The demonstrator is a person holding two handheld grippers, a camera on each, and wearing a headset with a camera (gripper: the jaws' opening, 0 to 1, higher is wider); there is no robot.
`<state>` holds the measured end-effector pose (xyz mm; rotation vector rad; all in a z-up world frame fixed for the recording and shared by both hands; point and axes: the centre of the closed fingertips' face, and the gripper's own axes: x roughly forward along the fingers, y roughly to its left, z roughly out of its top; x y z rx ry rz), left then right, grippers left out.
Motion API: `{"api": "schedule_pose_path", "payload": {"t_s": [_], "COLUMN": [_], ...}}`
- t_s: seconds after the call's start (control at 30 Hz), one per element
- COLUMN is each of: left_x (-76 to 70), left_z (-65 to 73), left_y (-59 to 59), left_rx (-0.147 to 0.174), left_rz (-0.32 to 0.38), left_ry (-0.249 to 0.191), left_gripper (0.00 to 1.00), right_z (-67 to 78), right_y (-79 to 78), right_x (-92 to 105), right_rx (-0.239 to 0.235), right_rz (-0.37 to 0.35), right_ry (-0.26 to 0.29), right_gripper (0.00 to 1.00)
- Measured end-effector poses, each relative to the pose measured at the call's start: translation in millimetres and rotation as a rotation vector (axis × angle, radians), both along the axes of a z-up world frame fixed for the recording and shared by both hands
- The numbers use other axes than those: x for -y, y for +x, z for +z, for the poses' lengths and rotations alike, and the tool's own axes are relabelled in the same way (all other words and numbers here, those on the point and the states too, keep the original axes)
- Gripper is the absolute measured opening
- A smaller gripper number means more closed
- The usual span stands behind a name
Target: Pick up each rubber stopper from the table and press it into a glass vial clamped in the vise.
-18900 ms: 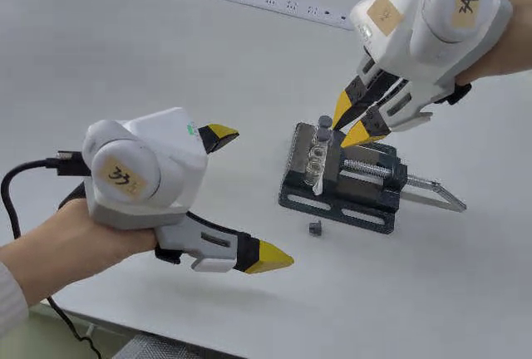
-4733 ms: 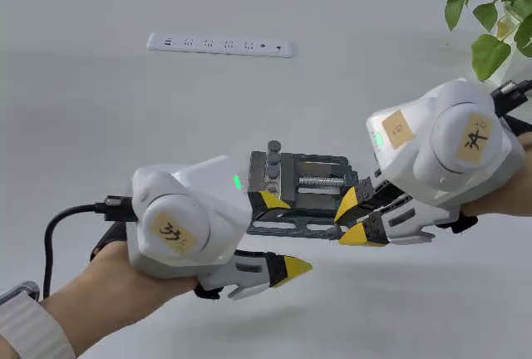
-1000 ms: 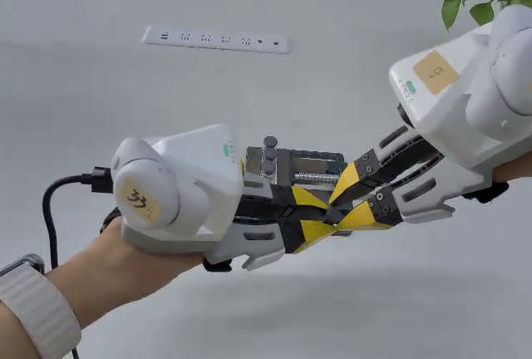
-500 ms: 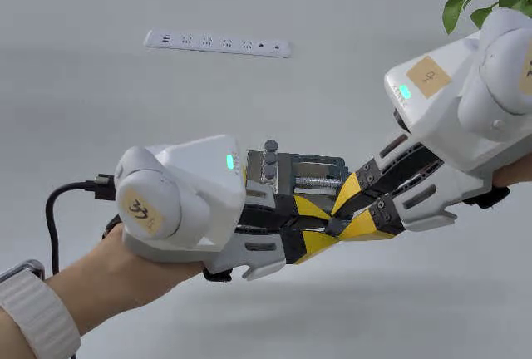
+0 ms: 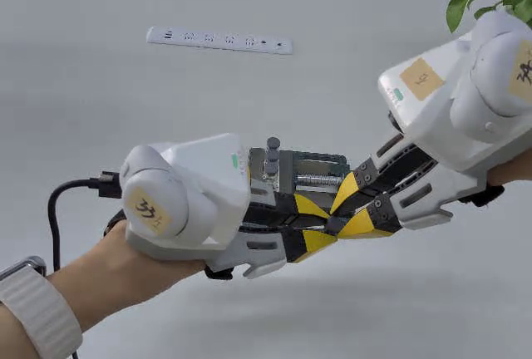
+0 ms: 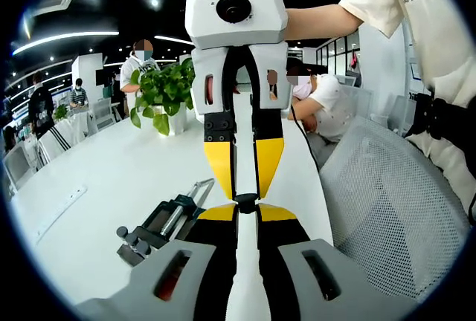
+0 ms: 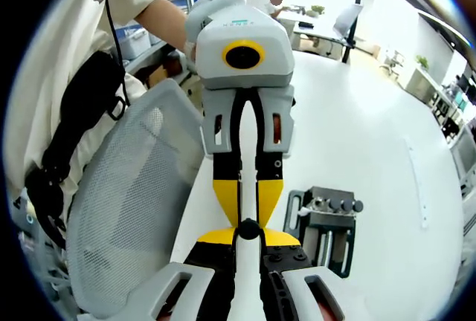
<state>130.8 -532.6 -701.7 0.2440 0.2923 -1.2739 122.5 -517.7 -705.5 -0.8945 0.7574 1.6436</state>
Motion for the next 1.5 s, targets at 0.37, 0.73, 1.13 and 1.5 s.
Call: {"api": "schedule_pose_path", "payload": {"t_s": [0.37,0.73,1.13,1.5], "left_x": [-23.0,-53.0,-70.5,-84.0], "left_z": [-27.1,-48.8,-56.6,-58.4], "left_y": [16.8,31.6,34.6,37.0], "left_rx": [-0.109,-0.192,-0.206,-0.223], "left_rz": [0.151,0.294,0.350,0.397], "left_ry": [0.074,0.114,0.124,0.133], "left_gripper": [0.57,0.99,0.99,0.99], "right_z": [-7.7,-15.4,-14.0,-23.0], "right_y": [10.5,16.6,42.3,65.1], "right_x": [-0.4,-2.8,-11.9,-26.9], "right_rx": [0.022,0.029,0.127,0.192], "right_rz": [0.003,0.021,0.126,0.245], "right_ry": [-0.010,-0.026,-0.080,-0.128], "right_gripper": [0.06,0.06,0.06,0.06]}}
